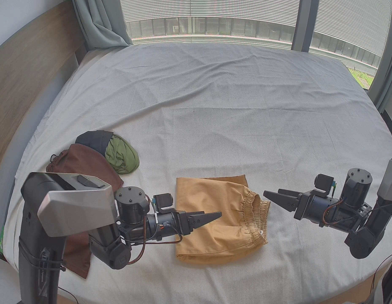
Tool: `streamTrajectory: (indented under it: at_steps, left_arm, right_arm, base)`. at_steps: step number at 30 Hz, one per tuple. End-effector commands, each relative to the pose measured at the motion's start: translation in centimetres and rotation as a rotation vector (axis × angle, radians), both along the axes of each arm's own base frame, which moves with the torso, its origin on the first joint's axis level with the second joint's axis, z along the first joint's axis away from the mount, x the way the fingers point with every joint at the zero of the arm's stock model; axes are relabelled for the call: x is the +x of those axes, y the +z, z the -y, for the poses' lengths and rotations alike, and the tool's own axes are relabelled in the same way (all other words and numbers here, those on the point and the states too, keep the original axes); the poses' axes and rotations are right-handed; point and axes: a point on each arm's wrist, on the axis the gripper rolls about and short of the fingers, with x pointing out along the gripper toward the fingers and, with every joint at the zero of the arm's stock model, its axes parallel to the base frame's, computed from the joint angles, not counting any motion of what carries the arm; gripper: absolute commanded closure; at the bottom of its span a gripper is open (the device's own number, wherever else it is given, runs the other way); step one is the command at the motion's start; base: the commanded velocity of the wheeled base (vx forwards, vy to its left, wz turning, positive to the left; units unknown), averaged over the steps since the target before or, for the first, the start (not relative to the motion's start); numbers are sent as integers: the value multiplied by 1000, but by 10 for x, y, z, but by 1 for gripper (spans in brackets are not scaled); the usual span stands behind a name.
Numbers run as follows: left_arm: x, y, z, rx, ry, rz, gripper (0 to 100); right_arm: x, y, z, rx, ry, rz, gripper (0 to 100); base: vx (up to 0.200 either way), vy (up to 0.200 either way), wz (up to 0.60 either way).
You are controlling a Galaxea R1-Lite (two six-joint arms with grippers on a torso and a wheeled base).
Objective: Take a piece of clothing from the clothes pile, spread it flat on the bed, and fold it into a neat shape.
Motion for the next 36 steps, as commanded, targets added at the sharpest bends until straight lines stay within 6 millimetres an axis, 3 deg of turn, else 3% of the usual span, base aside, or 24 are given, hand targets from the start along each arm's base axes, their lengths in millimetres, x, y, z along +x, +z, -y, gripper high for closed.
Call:
streamTrajectory:
  at_steps: [1, 13, 22, 36]
  left_arm:
    - [-6, 29, -18, -20, 29, 34, 0]
    - [-19, 53, -65, 27, 104, 113, 0]
    - [-38, 91, -112, 0, 155, 173, 0]
    - [-61, 95, -152, 62, 237, 216, 0]
  right_arm:
    - [-1, -5, -2, -6, 10, -18, 0]
    - [-2, -8, -13, -3, 42, -34, 0]
    - [-5, -9, -20, -4, 71, -41, 0]
    - [-7, -10, -22, -5, 78, -44, 0]
  base:
    - [0, 0, 0]
    - [0, 0, 0]
    - [0, 0, 0]
    - [0, 0, 0]
